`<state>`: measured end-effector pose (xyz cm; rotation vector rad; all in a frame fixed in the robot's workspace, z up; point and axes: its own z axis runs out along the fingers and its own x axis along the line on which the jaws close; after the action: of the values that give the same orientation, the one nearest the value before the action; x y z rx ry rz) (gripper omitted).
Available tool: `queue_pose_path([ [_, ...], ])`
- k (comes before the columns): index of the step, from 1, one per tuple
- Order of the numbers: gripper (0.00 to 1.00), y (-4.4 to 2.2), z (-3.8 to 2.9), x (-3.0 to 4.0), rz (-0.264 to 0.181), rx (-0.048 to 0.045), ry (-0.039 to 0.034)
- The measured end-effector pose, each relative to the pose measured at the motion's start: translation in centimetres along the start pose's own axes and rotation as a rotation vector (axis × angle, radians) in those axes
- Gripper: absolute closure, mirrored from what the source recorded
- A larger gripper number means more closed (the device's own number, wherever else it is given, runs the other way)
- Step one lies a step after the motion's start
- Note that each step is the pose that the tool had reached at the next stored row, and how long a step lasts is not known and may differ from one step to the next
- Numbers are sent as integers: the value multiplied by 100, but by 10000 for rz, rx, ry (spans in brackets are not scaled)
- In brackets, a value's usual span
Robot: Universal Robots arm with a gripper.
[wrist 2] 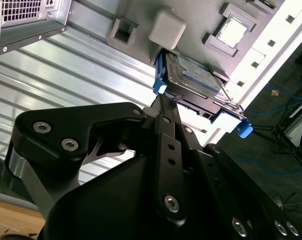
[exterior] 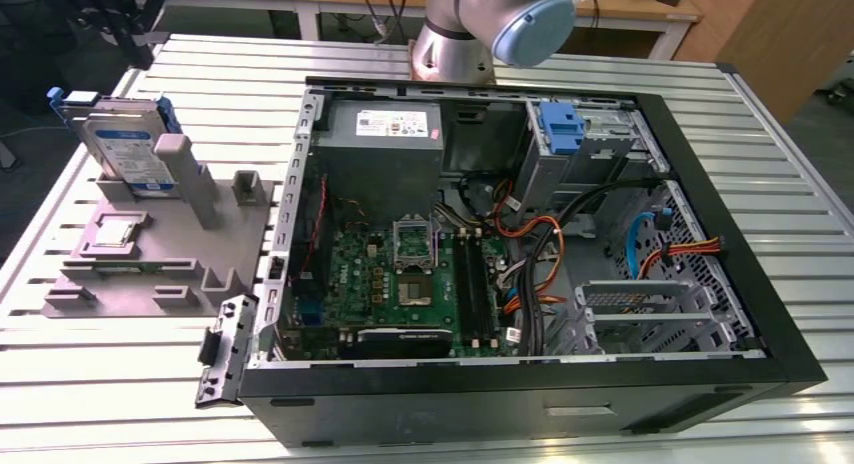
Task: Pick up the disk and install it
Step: 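Reach for the disk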
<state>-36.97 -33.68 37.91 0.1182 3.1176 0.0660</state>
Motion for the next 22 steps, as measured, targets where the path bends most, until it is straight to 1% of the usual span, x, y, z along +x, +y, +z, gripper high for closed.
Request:
queue_pose_path([
  [3, 90, 0, 2, 23, 0, 0, 0],
  [5, 90, 1, 4, 12, -1, -1, 0],
  [12, 90, 0, 4, 12, 1, 0, 0],
  [13, 90, 2, 4, -11, 0, 0, 0],
  [17, 90, 3, 4, -23, 0, 0, 0],
  [22, 90, 3, 4, -23, 0, 0, 0],
])
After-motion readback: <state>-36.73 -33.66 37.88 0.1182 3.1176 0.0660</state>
